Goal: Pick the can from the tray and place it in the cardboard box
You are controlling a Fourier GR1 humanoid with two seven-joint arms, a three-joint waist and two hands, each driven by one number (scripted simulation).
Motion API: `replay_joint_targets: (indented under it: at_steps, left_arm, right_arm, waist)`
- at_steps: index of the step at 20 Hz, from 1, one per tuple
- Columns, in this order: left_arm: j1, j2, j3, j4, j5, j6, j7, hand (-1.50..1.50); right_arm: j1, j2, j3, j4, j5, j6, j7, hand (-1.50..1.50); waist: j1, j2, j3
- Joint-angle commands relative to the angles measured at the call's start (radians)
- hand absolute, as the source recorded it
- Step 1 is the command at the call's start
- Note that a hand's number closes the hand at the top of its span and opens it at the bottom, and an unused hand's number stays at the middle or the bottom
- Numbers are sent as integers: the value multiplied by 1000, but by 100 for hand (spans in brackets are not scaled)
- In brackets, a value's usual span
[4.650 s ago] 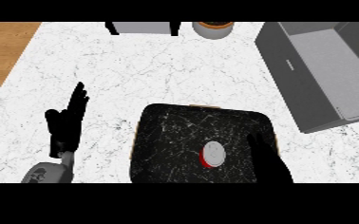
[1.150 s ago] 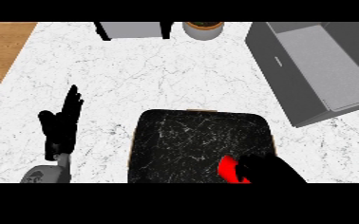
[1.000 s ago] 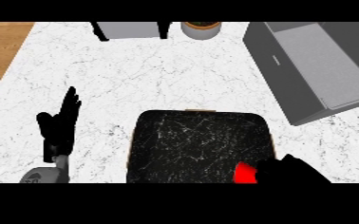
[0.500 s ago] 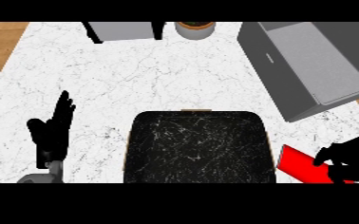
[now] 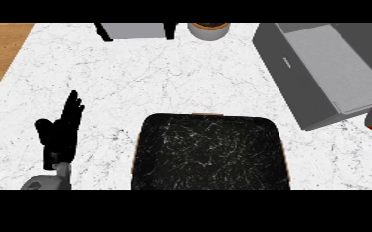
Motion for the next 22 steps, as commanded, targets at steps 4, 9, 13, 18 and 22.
replay_joint_targets:
  at_steps: [4, 9, 13, 18, 22]
  left_arm:
    - [-83, -31, -15, 41, -23, -12, 15, 0]
    - [-77, -5, -19, -21, -27, -48, 51, 0]
    - [-106, -40, -19, 13, -40, -29, 45, 0]
    - [-100, -21, -8, 19, -37, -57, 48, 0]
    - [-118, -28, -15, 19, -53, -48, 48, 0]
  right_arm:
    - [-185, 25, -59, 306, -82, 190, -87, 150]
    - [-433, 114, 94, 396, 34, 196, 4, 150]
    - [-605, 189, 149, 597, 109, 280, -59, 150]
    - [-827, 323, 224, 800, 249, 255, -78, 150]
    - [-934, 452, 287, 908, 408, 74, -8, 150]
  waist:
    - [62, 14, 0]
    - [97, 18, 0]
    - [92, 19, 0]
    - [100, 21, 1]
    - [109, 23, 1]
